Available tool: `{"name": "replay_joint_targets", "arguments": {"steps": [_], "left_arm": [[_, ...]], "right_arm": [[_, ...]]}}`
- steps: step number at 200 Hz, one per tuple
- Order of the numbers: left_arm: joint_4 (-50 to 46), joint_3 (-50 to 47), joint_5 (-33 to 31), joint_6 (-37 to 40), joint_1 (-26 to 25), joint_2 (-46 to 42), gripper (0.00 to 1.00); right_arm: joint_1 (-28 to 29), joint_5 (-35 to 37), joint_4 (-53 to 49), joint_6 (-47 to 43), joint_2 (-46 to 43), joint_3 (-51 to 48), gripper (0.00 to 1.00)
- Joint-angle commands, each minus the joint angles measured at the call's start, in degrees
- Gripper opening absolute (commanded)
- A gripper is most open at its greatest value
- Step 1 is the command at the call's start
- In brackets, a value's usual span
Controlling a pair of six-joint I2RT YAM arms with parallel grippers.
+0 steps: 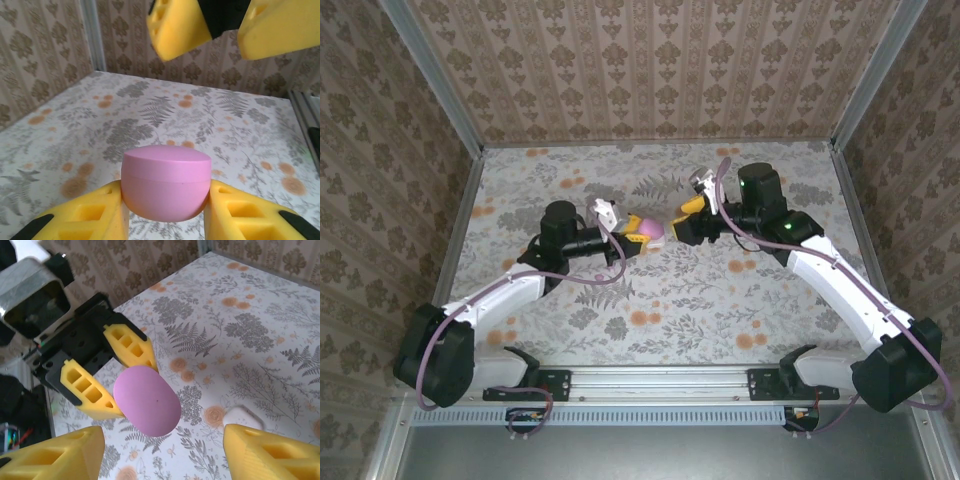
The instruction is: Insert the wireless bluetooth earbuds into the charging case
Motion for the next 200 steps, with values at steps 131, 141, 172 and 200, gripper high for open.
{"name": "replay_joint_targets", "arguments": {"steps": [131, 141, 172, 200], "left_arm": [[27.9, -6.2, -11.7, -6.4, -4.0, 1.9, 0.37], [28.0, -6.2, -11.7, -6.5, -4.1, 2.0, 0.37], [28.7, -6.1, -11.7, -7.2, -4.3, 2.1, 0.37], [30.1, -6.1, -11.6, -8.8, -4.5, 2.0, 0.37]], "right_arm": [[-0.7, -5.7, 4.1, 20.2, -0.6, 2.4, 0.64], [-0.5, -6.3, 4.2, 19.8, 0.0, 2.5, 0.64], [0.2, -5.5, 2.1, 17.9, 2.4, 3.6, 0.64], [0.6, -5.4, 0.6, 16.4, 5.2, 5.3, 0.63]]}}
